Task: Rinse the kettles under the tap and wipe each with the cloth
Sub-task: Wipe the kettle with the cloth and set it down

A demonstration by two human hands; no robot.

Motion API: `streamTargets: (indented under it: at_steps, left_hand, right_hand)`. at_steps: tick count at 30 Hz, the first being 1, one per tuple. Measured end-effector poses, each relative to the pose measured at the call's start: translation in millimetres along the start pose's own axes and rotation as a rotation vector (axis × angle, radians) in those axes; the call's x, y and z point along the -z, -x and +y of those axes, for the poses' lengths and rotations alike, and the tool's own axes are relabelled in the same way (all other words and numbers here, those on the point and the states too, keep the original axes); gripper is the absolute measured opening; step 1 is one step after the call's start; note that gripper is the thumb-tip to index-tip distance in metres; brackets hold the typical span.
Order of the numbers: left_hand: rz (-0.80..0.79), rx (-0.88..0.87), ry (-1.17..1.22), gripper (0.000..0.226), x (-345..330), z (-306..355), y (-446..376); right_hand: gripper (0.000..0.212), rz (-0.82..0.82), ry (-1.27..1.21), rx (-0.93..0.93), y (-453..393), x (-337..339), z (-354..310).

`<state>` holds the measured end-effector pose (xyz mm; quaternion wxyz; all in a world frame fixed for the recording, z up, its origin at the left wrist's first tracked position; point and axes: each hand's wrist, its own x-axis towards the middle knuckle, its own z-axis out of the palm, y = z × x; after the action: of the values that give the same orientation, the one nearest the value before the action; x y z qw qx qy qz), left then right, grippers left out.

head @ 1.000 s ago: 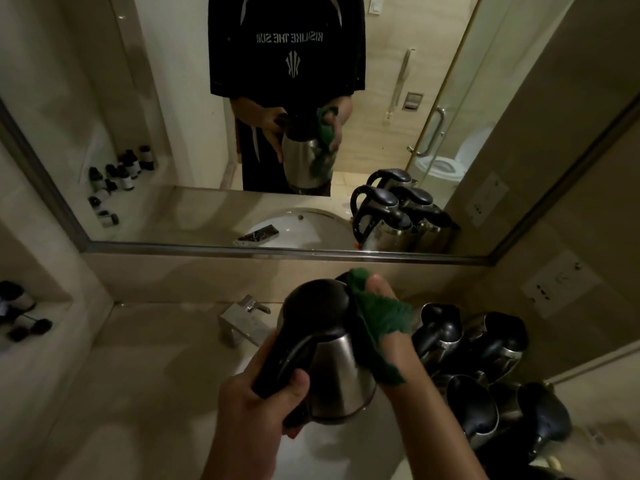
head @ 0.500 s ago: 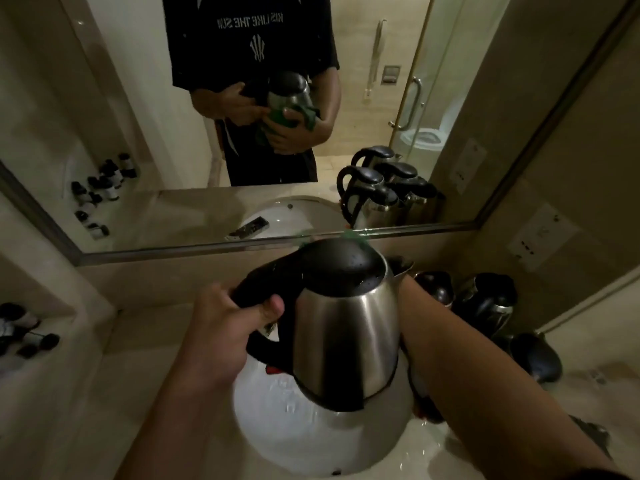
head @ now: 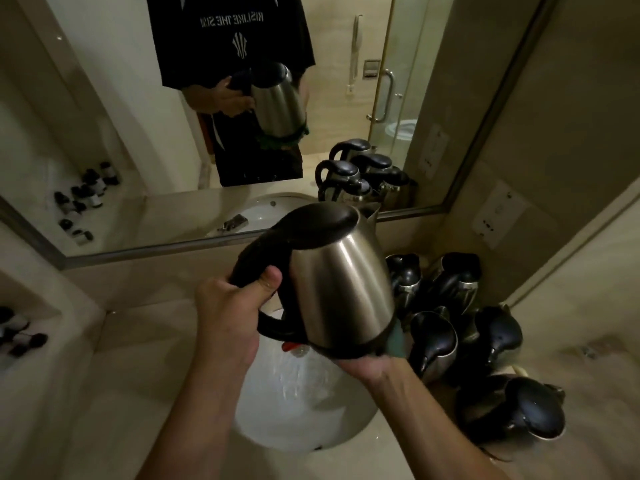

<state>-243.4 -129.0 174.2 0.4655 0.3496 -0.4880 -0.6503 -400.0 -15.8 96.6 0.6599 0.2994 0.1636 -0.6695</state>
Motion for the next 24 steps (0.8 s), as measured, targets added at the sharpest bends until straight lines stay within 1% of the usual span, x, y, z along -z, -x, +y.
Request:
streamTargets:
  at_steps: [1, 2, 3, 5, 6, 7, 8, 9, 11, 12, 13, 14, 15, 17, 19, 22, 24]
  left_hand:
    - [0.047, -0.001, -0.061, 0.035, -7, -3, 5]
    - [0.084, 0.016, -0.100, 0.033, -15, -6, 11]
    - [0.097, 0.013, -0.135, 0.031, -23, -9, 18]
    - [0.104, -0.016, -0.223, 0.019, -40, -9, 36]
    - [0.102, -0.026, -0.271, 0.017, -47, -9, 46]
    - [0.093, -0.033, -0.307, 0.017, -53, -13, 56]
    - [0.082, -0.032, -0.329, 0.018, -56, -19, 66]
    - [0.087, -0.034, -0.346, 0.019, -59, -27, 77]
    - [0.085, -0.057, -0.397, 0.027, -58, -51, 94]
    - [0.079, -0.060, -0.435, 0.031, -57, -64, 102]
    - [0.075, -0.050, -0.463, 0.034, -57, -77, 111]
    - [0.069, -0.027, -0.494, 0.037, -56, -91, 120]
    - [0.058, 0.007, -0.495, 0.038, -56, -103, 129]
    - [0.033, 0.078, -0.492, 0.041, -58, -124, 146]
    - [-0.007, 0.094, -0.531, 0.048, -62, -140, 161]
    - [-0.054, 0.135, -0.539, 0.056, -70, -160, 173]
    - [-0.069, 0.150, -0.537, 0.056, -71, -175, 175]
  right_hand:
    - [0.089, -0.058, -0.011, -0.006, 8, -1, -1]
    - [0.092, -0.052, 0.016, -0.011, 17, 4, -2]
    - [0.089, -0.089, 0.008, 0.016, 28, 7, -1]
    - [0.066, -0.027, 0.114, 0.096, 44, 21, -10]
    - [0.055, 0.045, 0.234, 0.155, 51, 30, -16]
    - [0.046, 0.072, 0.298, 0.202, 60, 42, -21]
    - [0.037, 0.139, 0.385, 0.255, 67, 54, -28]
    - [0.028, 0.208, 0.507, 0.303, 70, 70, -34]
    - [0.020, 0.371, 0.864, 0.435, 79, 102, -47]
    - [0.016, 0.416, 1.045, 0.510, 81, 118, -55]
    - [0.013, 0.421, 1.177, 0.559, 85, 132, -63]
    - [0.018, 0.440, 1.272, 0.604, 86, 149, -71]
    - [0.024, 0.496, 1.410, 0.639, 90, 163, -78]
    - [0.033, 0.672, 1.698, 0.692, 100, 187, -91]
    - [0.041, 0.723, 1.747, 0.724, 110, 198, -98]
    - [0.046, 0.714, 1.733, 0.733, 107, 202, -105]
    - [0.048, 0.724, 1.784, 0.720, 103, 203, -107]
